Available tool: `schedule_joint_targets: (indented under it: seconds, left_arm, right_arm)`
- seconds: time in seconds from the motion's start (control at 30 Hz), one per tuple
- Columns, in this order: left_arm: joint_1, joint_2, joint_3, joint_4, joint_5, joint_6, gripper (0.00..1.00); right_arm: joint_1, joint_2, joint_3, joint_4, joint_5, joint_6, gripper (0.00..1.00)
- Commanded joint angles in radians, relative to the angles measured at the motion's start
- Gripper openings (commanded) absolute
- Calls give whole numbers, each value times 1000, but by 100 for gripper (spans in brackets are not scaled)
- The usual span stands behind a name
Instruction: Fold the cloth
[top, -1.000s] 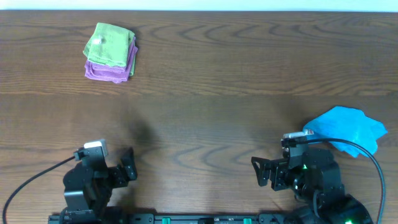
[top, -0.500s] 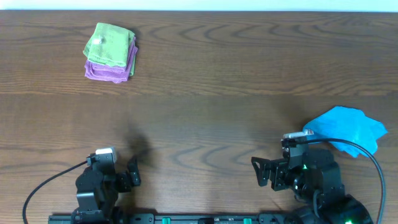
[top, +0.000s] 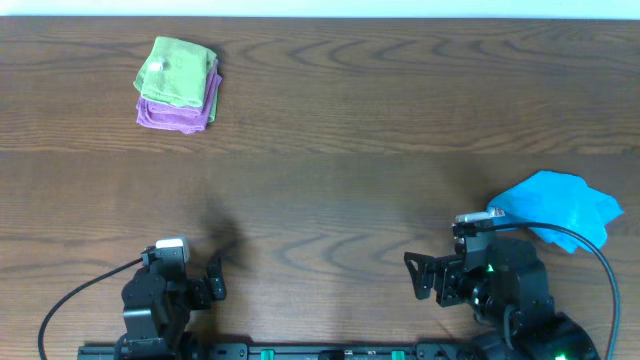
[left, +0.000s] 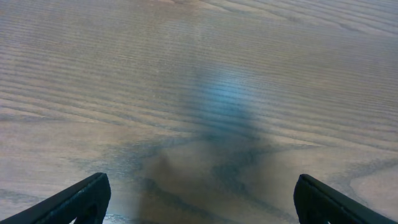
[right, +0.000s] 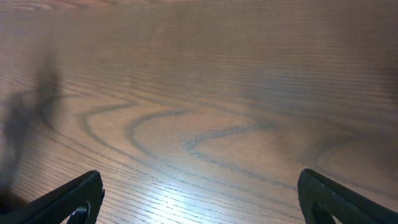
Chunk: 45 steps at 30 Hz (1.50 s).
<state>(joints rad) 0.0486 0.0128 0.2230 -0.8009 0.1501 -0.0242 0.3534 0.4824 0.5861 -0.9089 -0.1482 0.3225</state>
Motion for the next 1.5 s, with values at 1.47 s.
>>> schedule_joint_targets:
  seconds: [1.47]
  left_arm:
    - [-5, -8, -7, -63, -11, 28, 95]
  right_arm:
    - [-349, -425, -392, 158, 118, -429, 99]
